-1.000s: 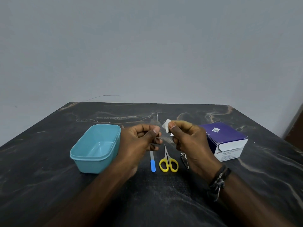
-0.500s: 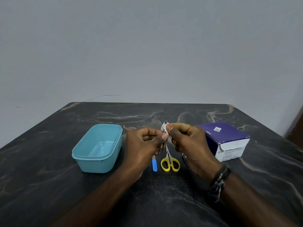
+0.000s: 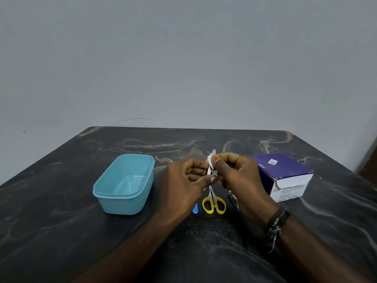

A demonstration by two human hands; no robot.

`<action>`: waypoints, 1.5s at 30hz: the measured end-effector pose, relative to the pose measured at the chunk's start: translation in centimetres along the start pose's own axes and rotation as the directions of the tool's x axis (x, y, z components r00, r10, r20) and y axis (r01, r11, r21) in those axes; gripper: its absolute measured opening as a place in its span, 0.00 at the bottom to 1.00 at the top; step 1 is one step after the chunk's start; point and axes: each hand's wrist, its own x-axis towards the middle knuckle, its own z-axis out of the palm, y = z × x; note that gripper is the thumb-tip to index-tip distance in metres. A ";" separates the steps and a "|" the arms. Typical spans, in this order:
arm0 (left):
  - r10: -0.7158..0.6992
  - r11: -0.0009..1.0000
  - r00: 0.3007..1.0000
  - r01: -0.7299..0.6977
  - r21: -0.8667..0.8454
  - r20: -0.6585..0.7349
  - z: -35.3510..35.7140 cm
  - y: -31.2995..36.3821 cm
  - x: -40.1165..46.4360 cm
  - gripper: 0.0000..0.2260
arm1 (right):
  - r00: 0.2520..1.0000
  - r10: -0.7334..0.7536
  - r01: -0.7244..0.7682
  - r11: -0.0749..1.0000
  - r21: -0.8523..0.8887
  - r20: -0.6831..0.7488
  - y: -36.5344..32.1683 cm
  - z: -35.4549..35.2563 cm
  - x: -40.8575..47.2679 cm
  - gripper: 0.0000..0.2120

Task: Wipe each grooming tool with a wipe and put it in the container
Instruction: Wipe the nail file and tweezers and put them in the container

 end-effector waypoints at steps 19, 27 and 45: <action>-0.066 0.989 0.997 0.069 -0.130 0.031 -0.1 -0.4 0.2 0.02 | 0.997 -0.038 0.044 0.996 -0.074 0.074 0.1 0.4 -0.4 0.08; -0.096 0.978 0.988 0.116 -0.174 0.120 0.1 -0.1 -0.1 0.03 | 0.996 -0.072 0.070 0.996 -0.057 -0.044 0.0 -0.3 0.1 0.07; -0.107 0.972 0.994 0.113 -0.206 0.037 -0.2 -0.2 0.0 0.02 | 0.995 -0.020 0.029 0.994 -0.104 0.093 0.1 0.2 -0.3 0.07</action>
